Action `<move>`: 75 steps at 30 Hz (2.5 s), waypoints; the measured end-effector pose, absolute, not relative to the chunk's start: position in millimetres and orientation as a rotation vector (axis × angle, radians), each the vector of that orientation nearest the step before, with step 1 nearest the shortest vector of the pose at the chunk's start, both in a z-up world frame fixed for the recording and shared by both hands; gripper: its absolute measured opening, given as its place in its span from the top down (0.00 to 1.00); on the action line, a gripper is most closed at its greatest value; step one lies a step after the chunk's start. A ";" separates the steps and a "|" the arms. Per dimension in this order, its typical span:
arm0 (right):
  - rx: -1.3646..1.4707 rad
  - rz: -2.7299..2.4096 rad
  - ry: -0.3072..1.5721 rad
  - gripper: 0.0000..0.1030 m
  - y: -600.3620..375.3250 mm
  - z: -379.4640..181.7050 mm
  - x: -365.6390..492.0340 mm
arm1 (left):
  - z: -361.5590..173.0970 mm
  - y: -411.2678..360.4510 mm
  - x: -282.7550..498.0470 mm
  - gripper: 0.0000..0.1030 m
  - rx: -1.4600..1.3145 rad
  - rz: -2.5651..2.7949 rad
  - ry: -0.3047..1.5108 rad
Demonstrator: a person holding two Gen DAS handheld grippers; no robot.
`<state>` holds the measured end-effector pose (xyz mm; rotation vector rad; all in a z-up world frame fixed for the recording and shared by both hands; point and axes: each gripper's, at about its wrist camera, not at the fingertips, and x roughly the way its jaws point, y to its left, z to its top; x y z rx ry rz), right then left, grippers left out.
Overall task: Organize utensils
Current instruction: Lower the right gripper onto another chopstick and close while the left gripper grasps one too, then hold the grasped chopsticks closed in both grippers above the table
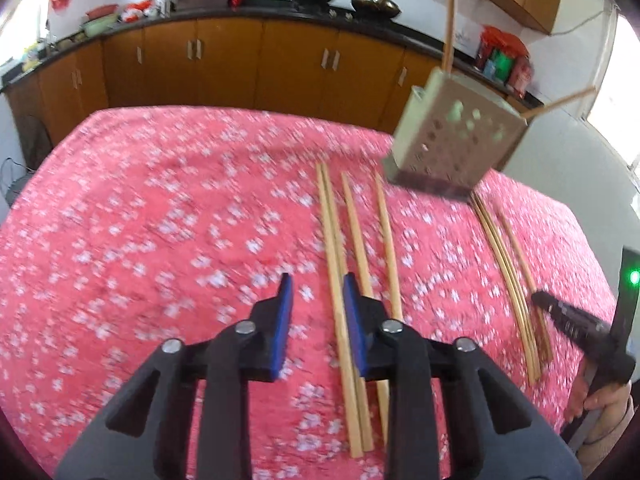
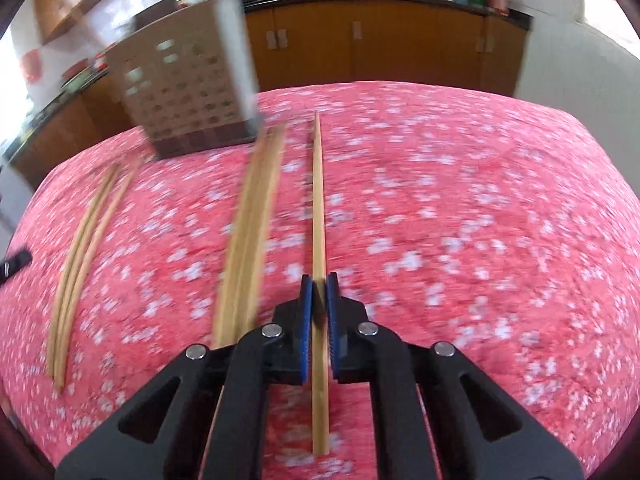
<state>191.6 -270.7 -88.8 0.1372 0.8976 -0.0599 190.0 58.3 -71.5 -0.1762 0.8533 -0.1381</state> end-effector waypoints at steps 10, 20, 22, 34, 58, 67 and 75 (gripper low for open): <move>0.127 -0.059 0.888 0.92 -275.8 -90.4 191.5 | -97.0 37.3 196.3 0.88 -0.108 -0.143 0.924; 0.088 -0.028 0.877 0.92 -266.7 -90.3 186.9 | -101.4 28.4 201.0 0.91 -0.054 -0.114 0.911; 0.093 -0.030 0.876 0.92 -269.6 -90.5 188.2 | -101.4 36.3 205.6 0.92 -0.054 -0.089 0.909; 0.101 -0.087 0.852 0.92 -283.9 -91.5 188.7 | -102.9 69.3 213.0 0.90 -0.082 -0.045 0.881; 0.095 -0.087 0.852 0.91 -283.4 -91.9 189.2 | -99.5 74.7 211.7 0.90 -0.140 -0.058 0.881; 0.095 -0.088 0.852 0.91 -283.4 -91.9 189.0 | -98.9 74.4 211.9 0.90 -0.143 -0.058 0.882; 0.095 -0.087 0.851 0.91 -283.7 -92.0 188.9 | -98.7 72.5 212.1 0.90 -0.147 -0.058 0.883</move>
